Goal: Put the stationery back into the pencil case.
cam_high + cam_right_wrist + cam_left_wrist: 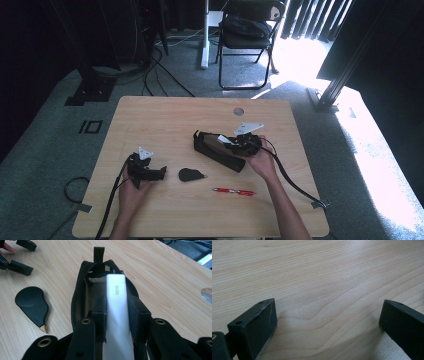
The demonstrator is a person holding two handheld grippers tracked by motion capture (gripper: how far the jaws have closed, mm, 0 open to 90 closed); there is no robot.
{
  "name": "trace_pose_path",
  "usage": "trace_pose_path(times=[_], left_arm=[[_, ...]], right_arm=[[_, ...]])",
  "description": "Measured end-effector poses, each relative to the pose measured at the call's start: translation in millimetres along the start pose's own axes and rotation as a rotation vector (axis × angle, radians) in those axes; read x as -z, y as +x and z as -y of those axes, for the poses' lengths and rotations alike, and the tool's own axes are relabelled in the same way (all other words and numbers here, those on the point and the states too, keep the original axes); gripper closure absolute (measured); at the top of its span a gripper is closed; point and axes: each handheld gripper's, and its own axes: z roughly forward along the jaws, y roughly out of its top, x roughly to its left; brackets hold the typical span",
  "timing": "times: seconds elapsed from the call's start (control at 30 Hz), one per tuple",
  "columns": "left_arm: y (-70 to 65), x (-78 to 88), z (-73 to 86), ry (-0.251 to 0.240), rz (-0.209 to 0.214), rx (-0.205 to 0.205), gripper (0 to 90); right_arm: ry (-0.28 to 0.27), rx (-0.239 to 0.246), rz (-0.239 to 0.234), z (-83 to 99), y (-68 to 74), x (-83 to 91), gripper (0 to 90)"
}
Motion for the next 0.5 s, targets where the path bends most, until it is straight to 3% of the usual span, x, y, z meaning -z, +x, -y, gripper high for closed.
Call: trace_pose_path(times=[0.5], left_arm=[[0.0, 0.0, 0.0, 0.0, 0.0, 0.0, 1.9]], right_arm=[[0.045, 0.009, -0.015, 2.7, 1.3, -8.5, 69.2]])
